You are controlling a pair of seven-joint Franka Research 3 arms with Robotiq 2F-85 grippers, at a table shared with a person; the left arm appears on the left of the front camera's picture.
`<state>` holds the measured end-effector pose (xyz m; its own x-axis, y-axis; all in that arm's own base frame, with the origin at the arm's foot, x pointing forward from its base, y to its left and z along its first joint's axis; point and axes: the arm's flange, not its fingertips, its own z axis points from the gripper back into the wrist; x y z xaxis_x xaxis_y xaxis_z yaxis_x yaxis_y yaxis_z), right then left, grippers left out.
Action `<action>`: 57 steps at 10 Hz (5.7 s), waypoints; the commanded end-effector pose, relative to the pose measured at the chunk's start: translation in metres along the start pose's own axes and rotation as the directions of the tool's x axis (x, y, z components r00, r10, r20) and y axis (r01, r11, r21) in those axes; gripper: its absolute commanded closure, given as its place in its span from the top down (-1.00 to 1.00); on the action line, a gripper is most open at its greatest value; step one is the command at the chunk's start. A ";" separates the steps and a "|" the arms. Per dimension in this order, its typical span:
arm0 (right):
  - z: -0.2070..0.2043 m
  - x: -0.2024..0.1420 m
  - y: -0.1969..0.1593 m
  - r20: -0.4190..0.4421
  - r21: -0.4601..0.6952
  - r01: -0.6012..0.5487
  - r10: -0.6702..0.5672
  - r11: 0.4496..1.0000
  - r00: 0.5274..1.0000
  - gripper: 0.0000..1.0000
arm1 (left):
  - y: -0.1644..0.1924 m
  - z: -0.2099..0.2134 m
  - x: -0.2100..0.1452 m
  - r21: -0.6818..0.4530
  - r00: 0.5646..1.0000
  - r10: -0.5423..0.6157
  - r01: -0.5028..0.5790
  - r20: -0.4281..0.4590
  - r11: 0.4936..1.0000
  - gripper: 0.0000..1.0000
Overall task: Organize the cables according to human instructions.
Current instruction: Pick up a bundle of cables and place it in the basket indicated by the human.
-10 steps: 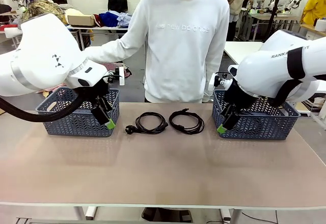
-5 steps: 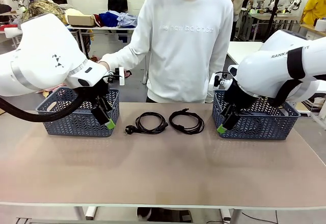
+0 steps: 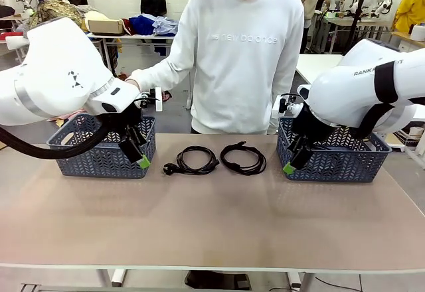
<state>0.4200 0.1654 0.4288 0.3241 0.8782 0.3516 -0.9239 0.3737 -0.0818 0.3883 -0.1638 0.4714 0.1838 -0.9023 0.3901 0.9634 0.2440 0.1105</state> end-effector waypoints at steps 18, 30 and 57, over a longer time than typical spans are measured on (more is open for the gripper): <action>0.000 0.000 0.001 0.001 -0.004 0.002 -0.002 1.000 1.000 1.00 | 0.079 -0.115 0.123 -0.083 0.911 -0.306 0.295 -0.276 0.952 1.00; 0.000 0.000 0.001 0.001 -0.004 0.002 -0.002 1.000 1.000 1.00 | 0.107 -0.193 0.128 -0.105 0.904 -0.297 0.278 -0.307 0.955 1.00; 0.000 0.000 0.001 0.001 -0.004 0.002 -0.002 1.000 1.000 1.00 | 0.106 -0.234 0.115 -0.243 0.900 -0.284 0.210 -0.331 0.947 -0.24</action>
<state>0.4202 0.1649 0.4288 0.3252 0.8777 0.3519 -0.9236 0.3747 -0.0812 0.5631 -0.3288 0.3139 -0.0592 -0.9978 0.0298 0.9980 -0.0598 -0.0197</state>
